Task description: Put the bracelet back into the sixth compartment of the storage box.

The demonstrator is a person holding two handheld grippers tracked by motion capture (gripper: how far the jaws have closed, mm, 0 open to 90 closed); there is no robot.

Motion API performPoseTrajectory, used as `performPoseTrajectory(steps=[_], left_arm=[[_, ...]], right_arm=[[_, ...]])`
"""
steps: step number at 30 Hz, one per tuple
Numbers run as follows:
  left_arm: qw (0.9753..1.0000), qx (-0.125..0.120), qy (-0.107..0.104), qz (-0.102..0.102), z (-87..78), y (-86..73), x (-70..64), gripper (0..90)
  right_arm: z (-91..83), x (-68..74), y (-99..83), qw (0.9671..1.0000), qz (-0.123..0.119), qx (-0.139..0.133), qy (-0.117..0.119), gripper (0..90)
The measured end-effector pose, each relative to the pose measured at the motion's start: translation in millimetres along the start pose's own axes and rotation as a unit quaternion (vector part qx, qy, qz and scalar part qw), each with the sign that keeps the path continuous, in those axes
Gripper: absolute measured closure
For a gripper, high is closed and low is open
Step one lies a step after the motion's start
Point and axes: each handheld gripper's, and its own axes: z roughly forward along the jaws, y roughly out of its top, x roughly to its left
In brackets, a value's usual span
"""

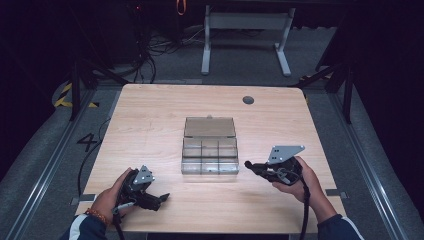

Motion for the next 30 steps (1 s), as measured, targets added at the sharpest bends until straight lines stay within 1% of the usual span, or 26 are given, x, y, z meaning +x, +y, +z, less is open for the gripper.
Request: performPoseTrajectory(steps=[3,7,13,16,22,26,29,30], left_arm=[[1.0,0.0,0.0,0.0,-0.1,0.0,0.0,0.0],[1.0,0.0,0.0,0.0,0.0,0.0,0.0,0.0],[1.0,0.001,0.0,0.001,-0.1,0.0,0.2,0.0],[1.0,0.0,0.0,0.0,0.0,0.0,0.1,0.1],[1.0,0.0,0.0,0.0,0.0,0.0,0.1,0.0],[1.0,0.0,0.0,0.0,0.0,0.0,0.1,0.0],[1.0,0.0,0.0,0.0,0.0,0.0,0.1,0.1],[1.0,0.0,0.0,0.0,-0.1,0.0,0.1,0.1]], right_arm=[[2.6,0.0,6.8,1.0,-0.005,-0.002,-0.001,82.3],[8.0,-0.1,13.3,1.0,-0.008,-0.002,0.003,82.3],[17.1,-0.4,24.1,0.9999,-0.012,0.0,-0.001,82.3],[21.6,-0.2,28.0,0.9999,-0.014,0.0,0.003,82.3],[30.4,-2.2,35.7,0.9999,-0.01,-0.002,0.009,82.3],[41.4,-5.3,41.7,0.9998,-0.011,0.002,0.015,82.3],[47.5,-6.1,44.4,0.9998,-0.013,0.007,0.015,82.2],[52.4,-6.7,45.8,0.9997,-0.012,0.008,0.02,82.3]])
